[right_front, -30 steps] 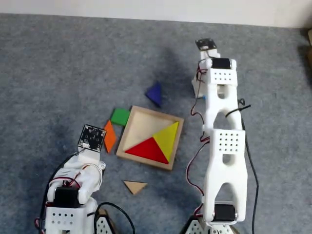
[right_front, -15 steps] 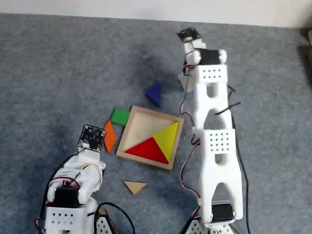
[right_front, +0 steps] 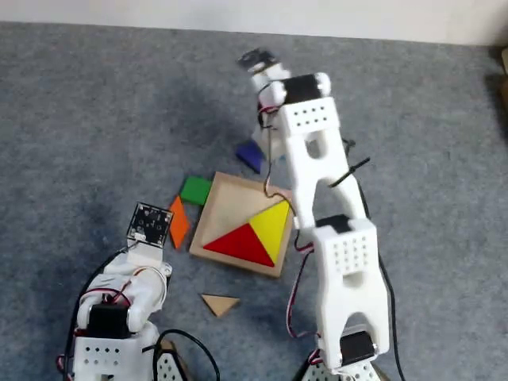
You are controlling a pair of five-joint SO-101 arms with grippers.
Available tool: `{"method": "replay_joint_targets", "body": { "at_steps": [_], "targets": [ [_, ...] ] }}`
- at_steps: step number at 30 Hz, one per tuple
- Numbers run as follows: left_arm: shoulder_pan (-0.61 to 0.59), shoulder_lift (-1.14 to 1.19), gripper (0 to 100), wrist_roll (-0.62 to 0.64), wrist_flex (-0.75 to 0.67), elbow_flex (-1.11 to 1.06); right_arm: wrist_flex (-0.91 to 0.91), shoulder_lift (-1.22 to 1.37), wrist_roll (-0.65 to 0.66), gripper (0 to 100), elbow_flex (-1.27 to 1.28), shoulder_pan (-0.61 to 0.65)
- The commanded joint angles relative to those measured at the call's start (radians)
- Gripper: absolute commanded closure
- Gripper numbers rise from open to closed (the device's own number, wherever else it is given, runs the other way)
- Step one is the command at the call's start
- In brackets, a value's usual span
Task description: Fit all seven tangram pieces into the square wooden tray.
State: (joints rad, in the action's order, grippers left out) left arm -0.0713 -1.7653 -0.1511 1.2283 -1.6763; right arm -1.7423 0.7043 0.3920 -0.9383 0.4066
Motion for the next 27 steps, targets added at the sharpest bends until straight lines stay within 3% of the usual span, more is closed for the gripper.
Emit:
{"method": "replay_joint_targets", "body": {
  "at_steps": [1, 14, 27],
  "targets": [
    [-0.013, -0.053, 99, -0.008, 0.006, -0.021, -0.018, -0.182, 0.103, 88.3, 0.188, 0.071],
    [-0.013, -0.053, 99, -0.008, 0.006, -0.021, 0.097, -0.162, 0.358, 88.2, 0.326, 0.134],
    [-0.013, -0.053, 99, -0.008, 0.006, -0.021, 0.108, -0.010, 0.364, 86.8, 0.326, 0.134]
  ]
}}
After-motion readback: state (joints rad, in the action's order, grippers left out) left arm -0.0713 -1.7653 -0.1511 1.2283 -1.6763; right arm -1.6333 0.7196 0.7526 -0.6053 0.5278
